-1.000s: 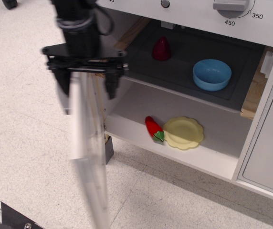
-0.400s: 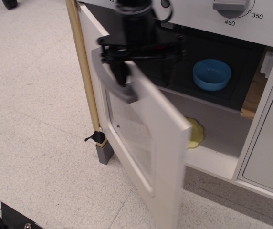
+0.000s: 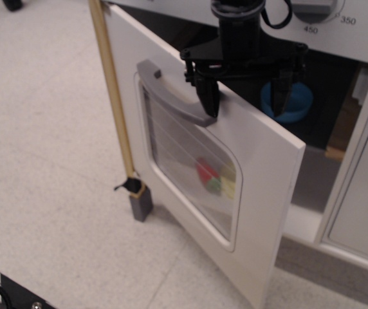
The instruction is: Close oven
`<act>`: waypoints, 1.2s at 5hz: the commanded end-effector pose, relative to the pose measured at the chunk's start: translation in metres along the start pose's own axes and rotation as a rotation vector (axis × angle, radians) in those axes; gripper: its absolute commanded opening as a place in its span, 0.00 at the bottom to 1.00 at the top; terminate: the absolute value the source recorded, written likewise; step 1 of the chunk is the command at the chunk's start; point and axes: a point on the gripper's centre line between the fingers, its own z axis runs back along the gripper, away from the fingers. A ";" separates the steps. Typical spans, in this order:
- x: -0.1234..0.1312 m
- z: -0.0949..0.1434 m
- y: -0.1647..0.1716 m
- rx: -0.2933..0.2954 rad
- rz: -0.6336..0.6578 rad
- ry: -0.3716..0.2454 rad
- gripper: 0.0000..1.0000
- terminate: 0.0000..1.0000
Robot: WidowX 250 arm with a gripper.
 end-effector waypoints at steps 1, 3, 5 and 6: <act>-0.039 0.035 0.035 -0.035 -0.196 0.003 1.00 0.00; -0.051 0.014 0.069 0.034 -0.266 0.027 1.00 0.00; -0.046 -0.042 0.062 0.096 -0.304 0.038 1.00 0.00; -0.037 -0.053 0.050 0.057 -0.312 0.055 1.00 0.00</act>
